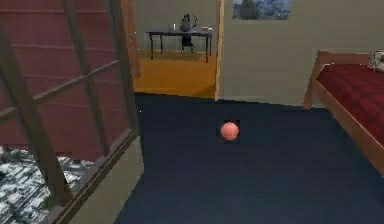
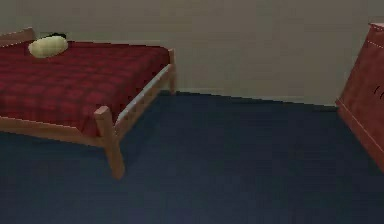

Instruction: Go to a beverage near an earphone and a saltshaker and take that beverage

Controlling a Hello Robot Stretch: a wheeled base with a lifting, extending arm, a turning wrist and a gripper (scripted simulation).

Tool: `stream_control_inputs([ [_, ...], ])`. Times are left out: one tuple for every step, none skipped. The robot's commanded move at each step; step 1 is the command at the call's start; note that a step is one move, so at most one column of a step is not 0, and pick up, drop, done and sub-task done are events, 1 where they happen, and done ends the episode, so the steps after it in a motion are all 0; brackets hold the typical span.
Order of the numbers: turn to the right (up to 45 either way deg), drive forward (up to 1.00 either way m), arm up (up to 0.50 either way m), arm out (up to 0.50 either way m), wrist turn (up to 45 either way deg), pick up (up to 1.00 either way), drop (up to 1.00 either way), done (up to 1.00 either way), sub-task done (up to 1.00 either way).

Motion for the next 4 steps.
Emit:
stream_control_inputs([
  [0.0,1.00,0.00,0.00,0.0,0.00,0.00,0.00,0.00],
  [0.0,1.00,0.00,0.00,0.0,0.00,0.00,0.00,0.00],
  [18.0,0.00,0.00,0.00,0.0,0.00,0.00,0.00,0.00],
  [0.0,0.10,0.00,0.00,0.0,0.00,0.00,0.00,0.00],
])
